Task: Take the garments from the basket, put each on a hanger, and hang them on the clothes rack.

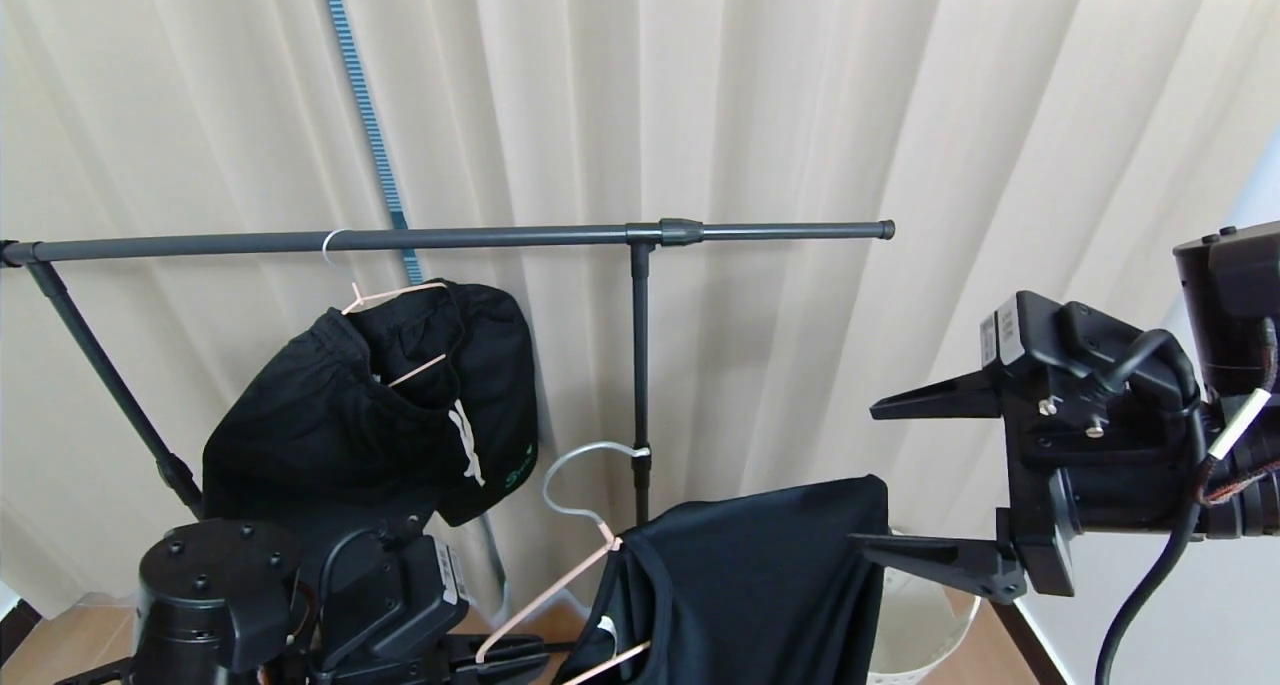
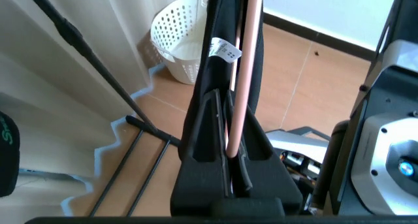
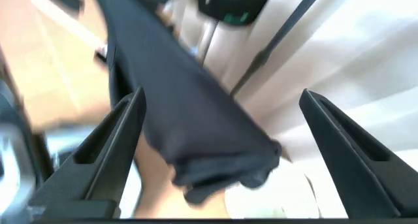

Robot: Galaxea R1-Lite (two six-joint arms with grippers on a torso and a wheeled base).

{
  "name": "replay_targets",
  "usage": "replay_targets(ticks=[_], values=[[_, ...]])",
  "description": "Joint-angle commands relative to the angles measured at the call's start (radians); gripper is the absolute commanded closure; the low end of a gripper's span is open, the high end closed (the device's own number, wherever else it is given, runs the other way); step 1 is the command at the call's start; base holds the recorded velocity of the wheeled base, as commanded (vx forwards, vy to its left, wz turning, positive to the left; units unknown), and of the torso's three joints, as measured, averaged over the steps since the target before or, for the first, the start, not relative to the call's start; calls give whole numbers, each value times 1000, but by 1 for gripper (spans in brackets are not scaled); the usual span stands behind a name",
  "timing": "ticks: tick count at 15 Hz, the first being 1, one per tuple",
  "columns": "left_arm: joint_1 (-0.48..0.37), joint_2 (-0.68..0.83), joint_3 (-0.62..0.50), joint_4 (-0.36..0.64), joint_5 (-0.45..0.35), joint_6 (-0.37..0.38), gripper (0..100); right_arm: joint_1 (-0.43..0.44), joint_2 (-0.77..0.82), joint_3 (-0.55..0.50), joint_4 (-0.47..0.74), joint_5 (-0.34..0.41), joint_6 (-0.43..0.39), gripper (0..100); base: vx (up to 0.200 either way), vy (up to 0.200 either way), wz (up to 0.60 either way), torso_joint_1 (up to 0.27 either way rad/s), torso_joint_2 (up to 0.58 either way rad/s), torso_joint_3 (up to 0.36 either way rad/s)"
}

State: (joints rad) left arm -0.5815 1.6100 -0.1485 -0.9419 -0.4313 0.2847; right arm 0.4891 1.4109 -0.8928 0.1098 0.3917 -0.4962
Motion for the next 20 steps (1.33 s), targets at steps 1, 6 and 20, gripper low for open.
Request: replay_targets(ticks=[1, 6, 20], values=[[-3, 10, 7, 0, -9, 2, 100, 2, 13, 2, 31, 26, -32, 0, 0, 0, 0, 0, 0, 0], [-20, 8, 17, 0, -9, 7, 100, 62, 88, 6, 34, 35, -36, 0, 0, 0, 0, 0, 0, 0], [-51, -15, 26, 0, -9, 10, 100, 77, 215, 2, -25, 39, -28, 0, 0, 0, 0, 0, 0, 0]])
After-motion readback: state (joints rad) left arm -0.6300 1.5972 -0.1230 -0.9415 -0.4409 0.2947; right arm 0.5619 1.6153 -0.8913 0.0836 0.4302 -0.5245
